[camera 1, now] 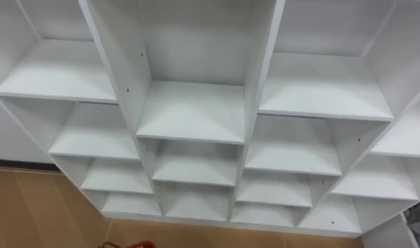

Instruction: Collect fruits from the closet

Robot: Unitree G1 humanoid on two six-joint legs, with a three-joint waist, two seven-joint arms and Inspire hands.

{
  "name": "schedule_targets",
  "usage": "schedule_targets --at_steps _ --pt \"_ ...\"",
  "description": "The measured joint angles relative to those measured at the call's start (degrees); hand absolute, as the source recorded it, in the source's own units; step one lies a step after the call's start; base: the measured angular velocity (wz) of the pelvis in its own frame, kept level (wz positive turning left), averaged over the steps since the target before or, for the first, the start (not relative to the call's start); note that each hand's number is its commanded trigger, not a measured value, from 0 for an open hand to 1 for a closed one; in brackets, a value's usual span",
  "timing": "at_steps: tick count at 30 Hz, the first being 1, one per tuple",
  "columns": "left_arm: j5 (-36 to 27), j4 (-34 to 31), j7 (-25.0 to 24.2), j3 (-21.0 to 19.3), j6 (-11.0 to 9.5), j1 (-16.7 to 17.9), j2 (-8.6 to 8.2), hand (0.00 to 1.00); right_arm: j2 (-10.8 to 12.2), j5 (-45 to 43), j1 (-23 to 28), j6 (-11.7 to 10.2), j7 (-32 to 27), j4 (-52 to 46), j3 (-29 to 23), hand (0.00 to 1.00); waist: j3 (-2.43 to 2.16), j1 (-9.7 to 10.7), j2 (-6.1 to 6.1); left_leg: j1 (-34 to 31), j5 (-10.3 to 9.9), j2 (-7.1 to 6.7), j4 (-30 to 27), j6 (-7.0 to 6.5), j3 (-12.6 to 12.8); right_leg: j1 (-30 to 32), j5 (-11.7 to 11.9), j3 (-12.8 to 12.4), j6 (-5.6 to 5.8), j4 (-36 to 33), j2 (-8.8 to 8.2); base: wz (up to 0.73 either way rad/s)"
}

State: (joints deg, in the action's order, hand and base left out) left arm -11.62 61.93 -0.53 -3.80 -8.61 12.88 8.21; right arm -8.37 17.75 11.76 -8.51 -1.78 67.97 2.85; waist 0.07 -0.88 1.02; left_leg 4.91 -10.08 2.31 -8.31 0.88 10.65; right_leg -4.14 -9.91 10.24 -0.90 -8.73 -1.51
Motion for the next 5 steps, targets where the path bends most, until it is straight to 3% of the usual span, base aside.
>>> schedule_targets --at_steps 5 --pt "0.1 0.2 -0.1 -1.6 2.3 0.3 -0.82 1.0 0.5 2.2 -0.5 2.5 0.7 2.3 -2.3 0.0 -0.03 0.3 -0.08 -0.1 -0.1 -0.02 0.0 0.02 0.0 -0.2 0.0 0.0 0.01 0.1 0.02 -0.01"
